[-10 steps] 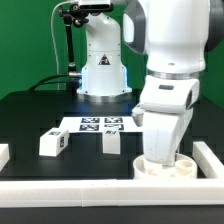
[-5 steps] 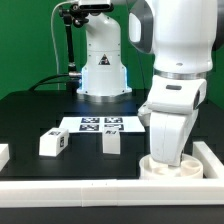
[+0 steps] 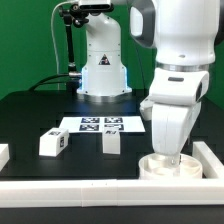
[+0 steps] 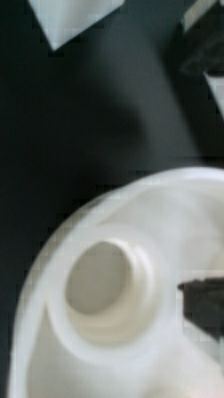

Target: Assemble stool

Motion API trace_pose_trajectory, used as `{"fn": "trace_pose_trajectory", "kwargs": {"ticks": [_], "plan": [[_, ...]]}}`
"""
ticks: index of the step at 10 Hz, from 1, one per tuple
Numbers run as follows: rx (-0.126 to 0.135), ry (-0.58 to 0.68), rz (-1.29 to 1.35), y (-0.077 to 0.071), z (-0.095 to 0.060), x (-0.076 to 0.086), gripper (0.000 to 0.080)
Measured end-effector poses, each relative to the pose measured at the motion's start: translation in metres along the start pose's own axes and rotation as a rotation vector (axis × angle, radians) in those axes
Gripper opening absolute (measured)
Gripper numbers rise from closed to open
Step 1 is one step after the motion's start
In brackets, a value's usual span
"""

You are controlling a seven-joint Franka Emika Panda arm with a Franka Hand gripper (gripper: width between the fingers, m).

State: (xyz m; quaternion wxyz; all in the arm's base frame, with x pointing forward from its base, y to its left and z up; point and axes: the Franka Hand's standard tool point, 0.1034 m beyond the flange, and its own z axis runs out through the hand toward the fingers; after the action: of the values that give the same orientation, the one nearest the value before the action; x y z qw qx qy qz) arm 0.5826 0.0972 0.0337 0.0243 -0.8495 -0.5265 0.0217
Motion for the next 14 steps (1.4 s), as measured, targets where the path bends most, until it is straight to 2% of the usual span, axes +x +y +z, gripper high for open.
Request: {"fn": "trace_pose_trajectory", "kwargs": {"ticks": [1,3,4,5,7,11,13,14], "plan": [[-0.007,0.002,-0.001,0.001,-0.010,0.001,0.0635],[-0.022,0.007,0.002,0.001,-0.025,-0.003,0.0647],[-0.030,0.010,0.009,0.000,-0.027,-0.009,0.0649],[-0.035,0.011,0.034,-0.007,-0.027,-0.021,0.0649],[-0.032,0.005,0.076,-0.030,-0.028,-0.048,0.0649],[-0.028,0.004,0.124,-0.030,-0.026,-0.046,0.0649],[-0.033,0.017,0.445,-0.038,-0.021,-0.046,0.0649],[-0.023,0.017,0.559,-0.041,-0.018,-0.046,0.0649]]}}
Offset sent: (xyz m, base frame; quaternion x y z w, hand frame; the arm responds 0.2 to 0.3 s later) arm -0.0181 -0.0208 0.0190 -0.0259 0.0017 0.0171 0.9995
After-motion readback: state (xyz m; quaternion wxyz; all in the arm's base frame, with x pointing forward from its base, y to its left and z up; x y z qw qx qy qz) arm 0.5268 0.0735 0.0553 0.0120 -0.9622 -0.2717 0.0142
